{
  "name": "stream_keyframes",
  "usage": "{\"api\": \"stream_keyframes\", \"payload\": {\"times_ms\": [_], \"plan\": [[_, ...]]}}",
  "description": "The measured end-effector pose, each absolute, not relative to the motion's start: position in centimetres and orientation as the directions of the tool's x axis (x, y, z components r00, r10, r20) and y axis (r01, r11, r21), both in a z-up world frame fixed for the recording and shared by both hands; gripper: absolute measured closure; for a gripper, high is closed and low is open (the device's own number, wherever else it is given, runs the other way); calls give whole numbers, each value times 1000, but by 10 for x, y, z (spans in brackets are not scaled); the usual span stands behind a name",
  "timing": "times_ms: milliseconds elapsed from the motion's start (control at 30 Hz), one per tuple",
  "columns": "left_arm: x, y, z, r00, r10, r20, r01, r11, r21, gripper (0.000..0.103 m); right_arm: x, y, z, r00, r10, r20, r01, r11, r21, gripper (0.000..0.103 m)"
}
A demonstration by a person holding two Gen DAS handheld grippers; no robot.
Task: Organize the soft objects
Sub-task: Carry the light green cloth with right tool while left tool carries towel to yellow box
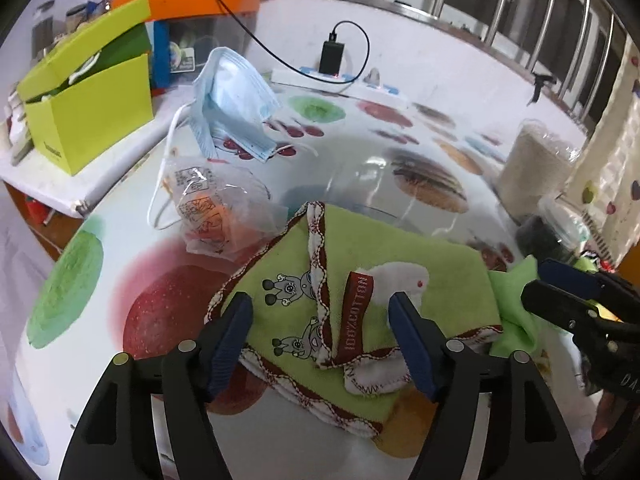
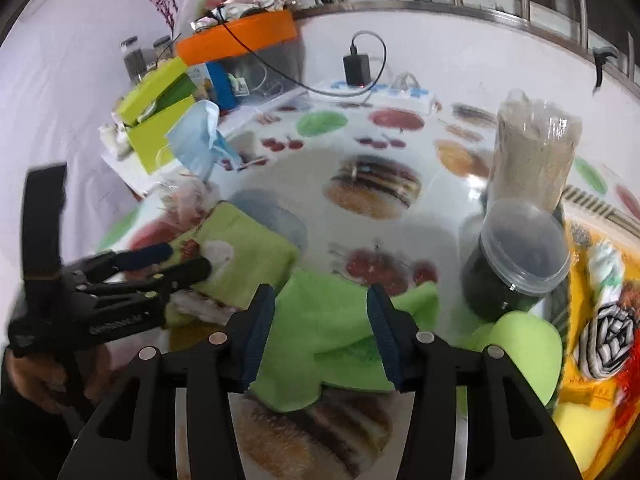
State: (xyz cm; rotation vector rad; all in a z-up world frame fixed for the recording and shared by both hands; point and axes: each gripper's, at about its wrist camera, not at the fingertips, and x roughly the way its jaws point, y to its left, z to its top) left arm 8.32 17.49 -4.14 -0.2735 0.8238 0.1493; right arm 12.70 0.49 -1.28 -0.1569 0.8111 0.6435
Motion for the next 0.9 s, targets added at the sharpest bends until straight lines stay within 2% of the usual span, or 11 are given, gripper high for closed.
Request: {"api": "stream_keyframes", "payload": {"times_ms": [100, 200, 267, 333, 467, 500, 533, 633, 733, 900], "plan": [[89, 168, -43, 650, 66, -757, -245, 961, -126, 32, 127, 13, -23, 491, 425, -760, -595, 801, 64, 53], [92, 160, -44, 631, 107, -768, -244, 967, -66, 32, 118, 20, -23, 504, 398, -767, -628, 778, -8, 54], [92, 160, -44, 629, 112, -769, -246, 967, -61, 36, 115, 25, -27, 499, 377, -780, -647, 761, -47, 54], [92, 159, -44, 626, 120, -770, -248, 967, -51, 49, 118, 30, -37, 472, 342, -813, -661, 747, -69, 54], [91, 150, -43, 631, 116, -767, -217, 976, -31, 66, 120, 32, -47, 453, 320, -832, -665, 743, -77, 54], [90, 147, -43, 633, 111, -766, -207, 978, -29, 69, 120, 32, -47, 450, 321, -833, -668, 741, -76, 55], [89, 146, -42, 635, 104, -766, -201, 979, -33, 72, 119, 32, -47, 442, 331, -834, -676, 733, -68, 69], [86, 143, -42, 639, 83, -764, -179, 983, -43, 82, 112, 37, -47, 423, 358, -833, -711, 700, -60, 93], [81, 143, -42, 642, 57, -764, -167, 984, -67, 89, 110, 35, -46, 425, 373, -825, -712, 700, -50, 95], [66, 147, -41, 667, -21, -744, -139, 979, -152, 91, 97, 21, -32, 448, 414, -792, -706, 708, -29, 96]]}}
